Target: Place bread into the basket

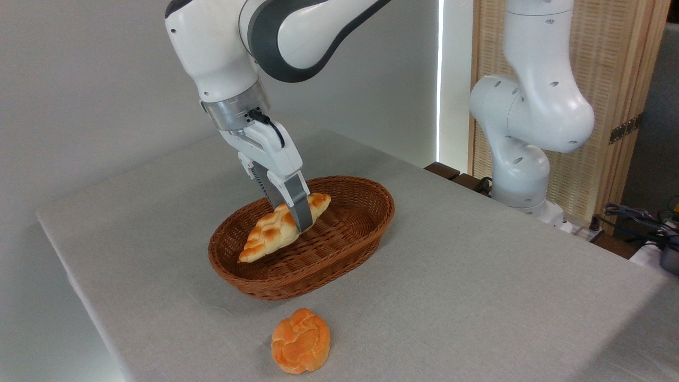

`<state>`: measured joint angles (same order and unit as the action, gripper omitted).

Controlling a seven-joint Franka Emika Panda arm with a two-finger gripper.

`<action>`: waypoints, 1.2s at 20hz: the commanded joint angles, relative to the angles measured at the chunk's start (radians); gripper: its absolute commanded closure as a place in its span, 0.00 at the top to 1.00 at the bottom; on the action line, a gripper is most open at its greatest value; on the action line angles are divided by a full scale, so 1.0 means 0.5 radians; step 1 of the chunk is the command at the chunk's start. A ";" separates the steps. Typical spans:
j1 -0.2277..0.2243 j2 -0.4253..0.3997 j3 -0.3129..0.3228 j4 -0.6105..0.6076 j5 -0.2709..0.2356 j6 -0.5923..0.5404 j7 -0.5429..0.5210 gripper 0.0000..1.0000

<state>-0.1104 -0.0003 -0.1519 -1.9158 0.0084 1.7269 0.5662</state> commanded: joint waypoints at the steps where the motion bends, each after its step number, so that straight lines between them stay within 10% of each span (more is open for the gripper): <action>1: -0.003 -0.005 -0.003 0.027 0.026 -0.036 0.003 1.00; 11: 0.058 -0.100 0.040 0.131 0.032 -0.058 0.073 1.00; 24: 0.070 -0.147 0.402 0.496 -0.161 -0.159 0.340 1.00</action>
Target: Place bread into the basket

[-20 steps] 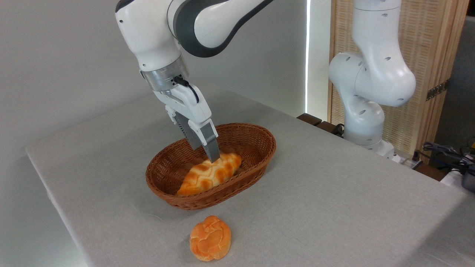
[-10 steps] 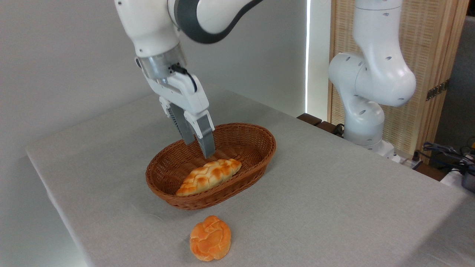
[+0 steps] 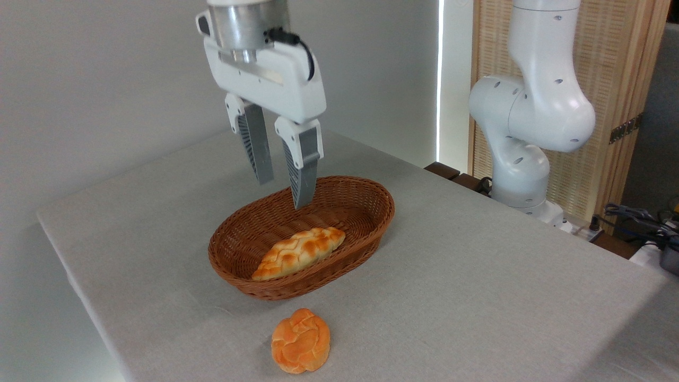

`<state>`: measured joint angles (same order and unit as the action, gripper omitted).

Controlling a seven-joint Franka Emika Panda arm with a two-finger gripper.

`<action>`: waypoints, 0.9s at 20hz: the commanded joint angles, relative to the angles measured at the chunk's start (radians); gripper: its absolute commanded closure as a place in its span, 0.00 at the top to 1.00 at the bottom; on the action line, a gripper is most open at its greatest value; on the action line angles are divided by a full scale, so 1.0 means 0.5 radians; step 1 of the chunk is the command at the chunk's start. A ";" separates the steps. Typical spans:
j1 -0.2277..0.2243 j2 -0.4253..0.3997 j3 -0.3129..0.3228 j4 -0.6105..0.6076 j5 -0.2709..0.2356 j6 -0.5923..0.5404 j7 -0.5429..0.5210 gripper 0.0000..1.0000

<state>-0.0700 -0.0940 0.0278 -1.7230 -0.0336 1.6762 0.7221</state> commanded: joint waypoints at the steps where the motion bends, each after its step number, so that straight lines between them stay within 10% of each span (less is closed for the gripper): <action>1: -0.013 0.041 0.046 0.117 -0.077 -0.057 0.031 1.00; 18: 0.204 0.096 -0.163 0.203 -0.071 -0.122 -0.042 1.00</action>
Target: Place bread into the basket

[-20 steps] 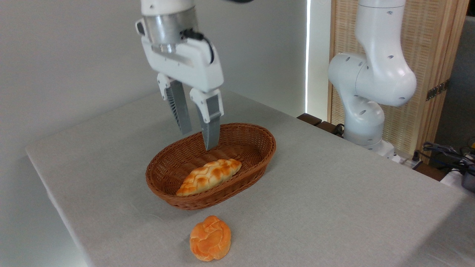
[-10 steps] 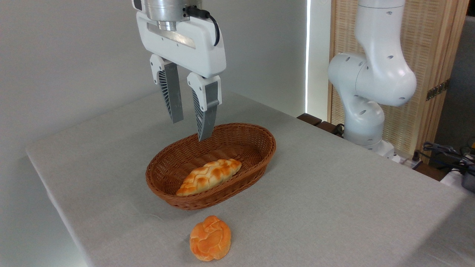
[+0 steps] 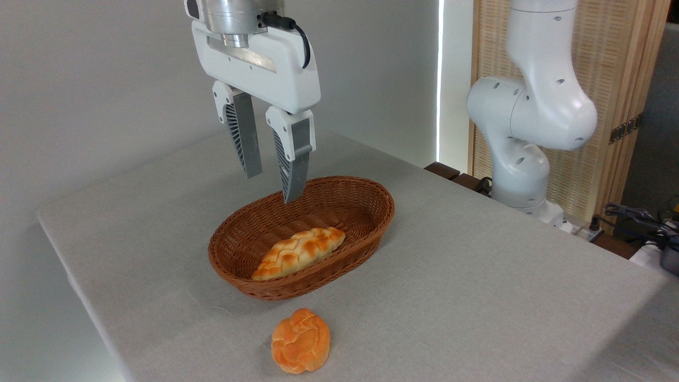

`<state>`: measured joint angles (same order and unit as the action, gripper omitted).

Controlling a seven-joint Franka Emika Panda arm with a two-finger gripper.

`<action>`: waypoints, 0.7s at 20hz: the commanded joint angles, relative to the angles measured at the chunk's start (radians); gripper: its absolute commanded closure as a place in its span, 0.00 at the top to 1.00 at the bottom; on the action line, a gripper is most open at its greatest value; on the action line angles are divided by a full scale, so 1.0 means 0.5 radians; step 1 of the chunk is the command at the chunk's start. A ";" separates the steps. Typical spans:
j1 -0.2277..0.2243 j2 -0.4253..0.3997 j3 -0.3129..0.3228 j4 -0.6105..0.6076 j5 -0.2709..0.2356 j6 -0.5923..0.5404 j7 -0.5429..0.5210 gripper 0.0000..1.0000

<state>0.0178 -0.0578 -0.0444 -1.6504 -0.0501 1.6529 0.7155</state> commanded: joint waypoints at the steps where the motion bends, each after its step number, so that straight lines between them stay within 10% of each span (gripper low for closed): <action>1: 0.029 0.024 -0.019 0.058 -0.035 -0.075 -0.029 1.00; 14: 0.029 0.024 0.006 0.058 -0.019 -0.084 -0.118 1.00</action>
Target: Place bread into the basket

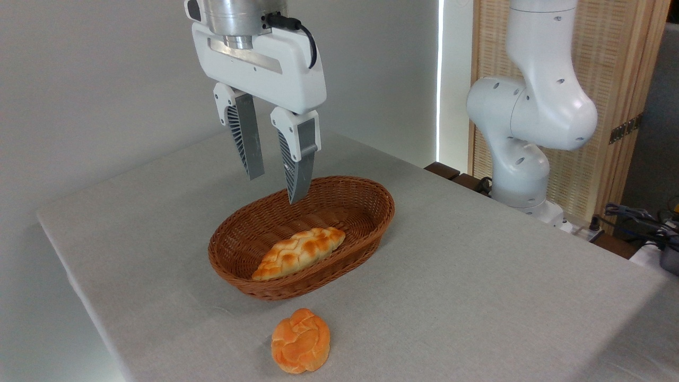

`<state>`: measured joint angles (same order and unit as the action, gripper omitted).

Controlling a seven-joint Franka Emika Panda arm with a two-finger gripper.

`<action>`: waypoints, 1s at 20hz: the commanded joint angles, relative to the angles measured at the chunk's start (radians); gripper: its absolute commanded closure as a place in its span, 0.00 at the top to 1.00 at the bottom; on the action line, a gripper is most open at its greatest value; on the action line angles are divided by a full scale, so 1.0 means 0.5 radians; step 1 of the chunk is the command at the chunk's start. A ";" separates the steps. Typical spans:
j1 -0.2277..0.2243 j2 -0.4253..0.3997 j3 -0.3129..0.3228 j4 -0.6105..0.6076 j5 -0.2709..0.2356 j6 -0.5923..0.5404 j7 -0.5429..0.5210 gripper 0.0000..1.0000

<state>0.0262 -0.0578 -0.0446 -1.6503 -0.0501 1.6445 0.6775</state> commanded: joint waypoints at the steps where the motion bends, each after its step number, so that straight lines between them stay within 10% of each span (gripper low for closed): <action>1: 0.012 0.024 0.006 0.058 -0.019 -0.071 -0.042 1.00; 20: 0.000 0.020 0.013 0.058 0.033 -0.071 0.240 1.00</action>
